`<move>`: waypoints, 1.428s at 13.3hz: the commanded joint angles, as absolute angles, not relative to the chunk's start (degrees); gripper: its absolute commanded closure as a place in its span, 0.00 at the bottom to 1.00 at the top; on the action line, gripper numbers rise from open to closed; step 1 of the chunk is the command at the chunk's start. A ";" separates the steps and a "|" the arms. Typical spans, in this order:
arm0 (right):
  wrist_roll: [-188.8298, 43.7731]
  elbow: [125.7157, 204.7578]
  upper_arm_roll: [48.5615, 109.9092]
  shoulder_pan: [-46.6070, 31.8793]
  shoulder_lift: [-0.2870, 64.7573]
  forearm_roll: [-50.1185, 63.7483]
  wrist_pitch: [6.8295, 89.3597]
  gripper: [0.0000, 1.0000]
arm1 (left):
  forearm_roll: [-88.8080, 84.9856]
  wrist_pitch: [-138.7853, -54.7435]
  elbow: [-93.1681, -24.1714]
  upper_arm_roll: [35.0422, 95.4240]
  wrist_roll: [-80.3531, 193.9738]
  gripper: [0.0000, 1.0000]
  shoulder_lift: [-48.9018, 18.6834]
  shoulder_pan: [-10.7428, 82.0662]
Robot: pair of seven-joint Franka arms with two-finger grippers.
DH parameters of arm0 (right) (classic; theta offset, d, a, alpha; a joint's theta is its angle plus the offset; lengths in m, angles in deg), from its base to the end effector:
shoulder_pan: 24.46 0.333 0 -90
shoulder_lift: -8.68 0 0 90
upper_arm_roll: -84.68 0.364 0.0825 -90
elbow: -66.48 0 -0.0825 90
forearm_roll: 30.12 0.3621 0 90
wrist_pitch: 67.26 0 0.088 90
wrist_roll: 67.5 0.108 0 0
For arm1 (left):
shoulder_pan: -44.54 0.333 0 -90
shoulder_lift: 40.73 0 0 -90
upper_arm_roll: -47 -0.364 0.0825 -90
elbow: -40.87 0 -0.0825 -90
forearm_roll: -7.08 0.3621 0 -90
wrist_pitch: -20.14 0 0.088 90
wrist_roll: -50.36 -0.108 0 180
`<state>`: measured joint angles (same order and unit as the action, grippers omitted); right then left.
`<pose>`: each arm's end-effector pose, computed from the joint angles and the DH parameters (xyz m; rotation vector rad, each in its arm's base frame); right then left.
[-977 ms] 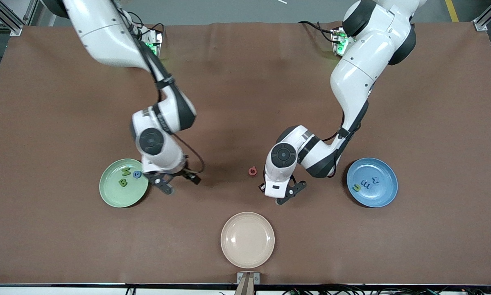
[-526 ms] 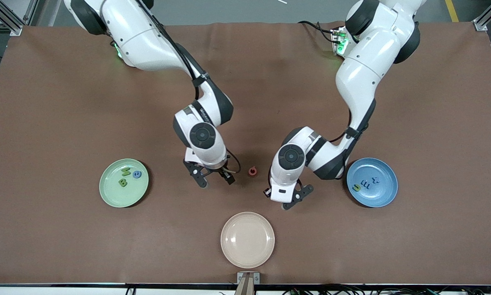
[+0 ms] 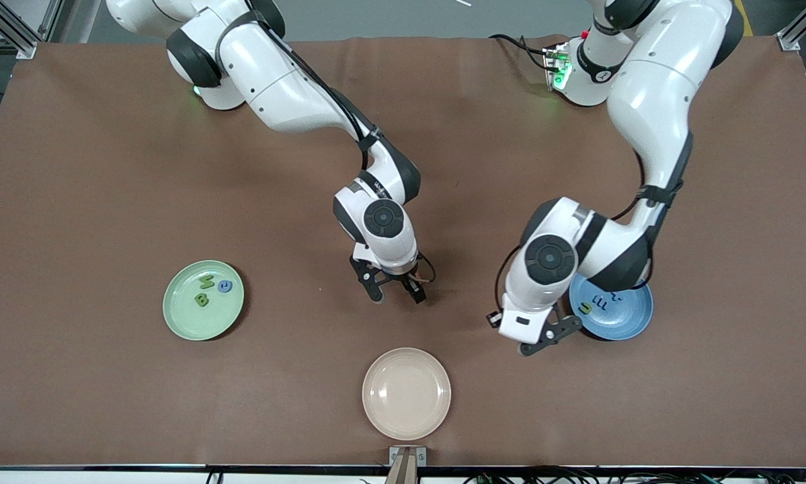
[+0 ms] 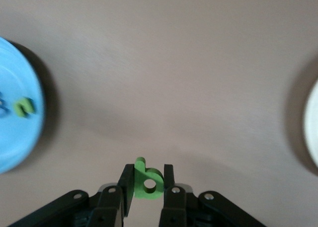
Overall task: Sort upper and lower case letters into plates
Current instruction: 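Carry the b to the blue plate while the right gripper grasps pink Q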
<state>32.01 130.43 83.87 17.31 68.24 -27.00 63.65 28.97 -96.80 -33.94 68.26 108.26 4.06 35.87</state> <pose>0.6037 0.5314 0.2195 -2.6061 1.5045 -0.0209 0.6991 -0.2874 0.3385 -3.0195 -0.6365 -0.0963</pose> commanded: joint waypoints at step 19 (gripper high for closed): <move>5.77 135.53 86.44 4.66 58.81 -24.93 45.34 1.00 | 35.29 -110.82 -65.56 70.99 87.18 0.97 -7.15 58.42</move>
<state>15.47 127.89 84.67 9.95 65.67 -25.61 48.00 34.26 -110.11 -60.79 70.38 87.36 -2.66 57.37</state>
